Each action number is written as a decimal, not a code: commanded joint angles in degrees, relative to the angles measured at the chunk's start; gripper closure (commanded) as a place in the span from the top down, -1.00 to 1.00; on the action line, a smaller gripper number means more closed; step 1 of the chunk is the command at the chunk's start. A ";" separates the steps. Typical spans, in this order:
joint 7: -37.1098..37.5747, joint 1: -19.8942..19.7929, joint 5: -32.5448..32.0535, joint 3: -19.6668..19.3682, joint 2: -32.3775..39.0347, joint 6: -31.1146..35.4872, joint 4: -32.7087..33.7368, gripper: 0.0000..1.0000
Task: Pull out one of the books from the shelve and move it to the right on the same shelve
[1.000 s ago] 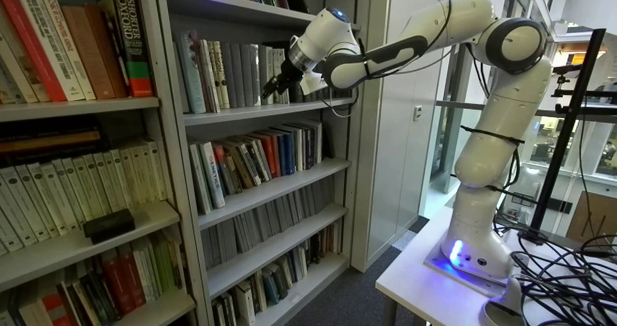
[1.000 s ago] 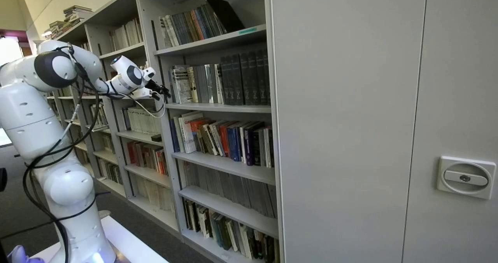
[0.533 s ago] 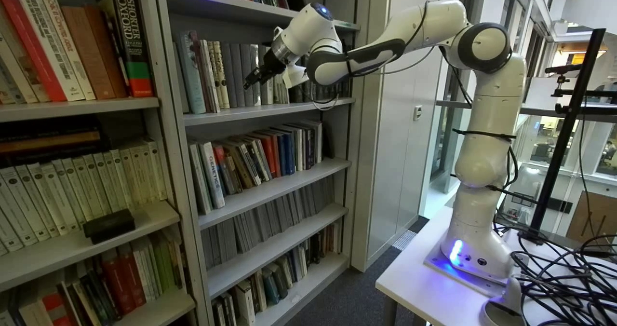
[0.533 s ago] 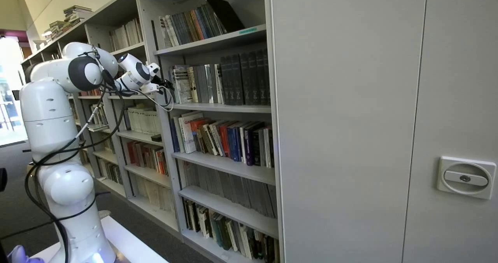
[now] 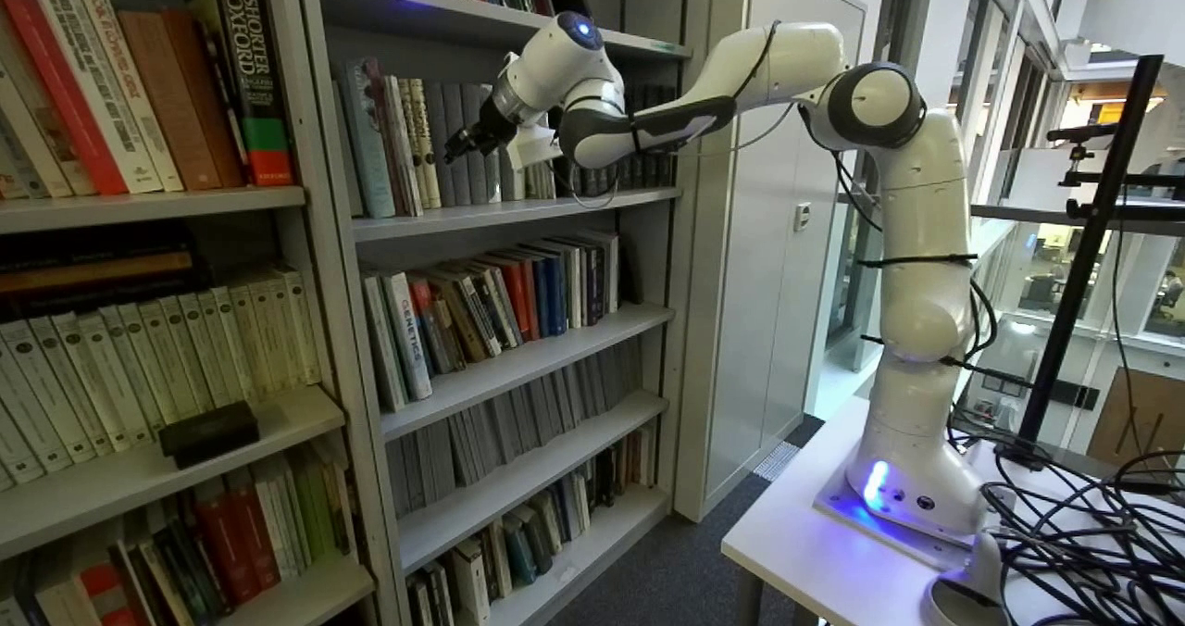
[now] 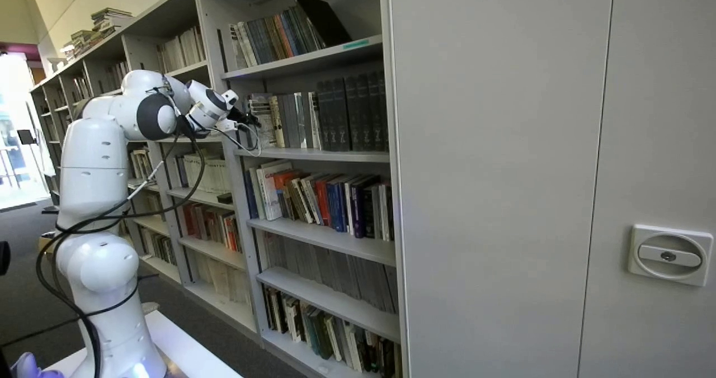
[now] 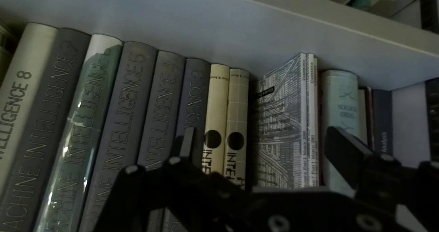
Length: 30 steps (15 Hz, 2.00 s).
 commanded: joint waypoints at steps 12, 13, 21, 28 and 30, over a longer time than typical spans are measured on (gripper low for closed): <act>12.21 17.43 -8.48 -15.47 8.74 -11.66 15.69 1.00; 12.42 17.49 -8.83 -15.47 8.99 -12.40 16.45 1.00; 11.26 19.13 -8.31 -14.93 13.99 -13.46 23.62 1.00; 9.30 18.57 -5.91 -12.94 17.61 -9.36 28.28 1.00; 9.23 18.48 -5.75 -12.91 18.06 -9.28 29.14 1.00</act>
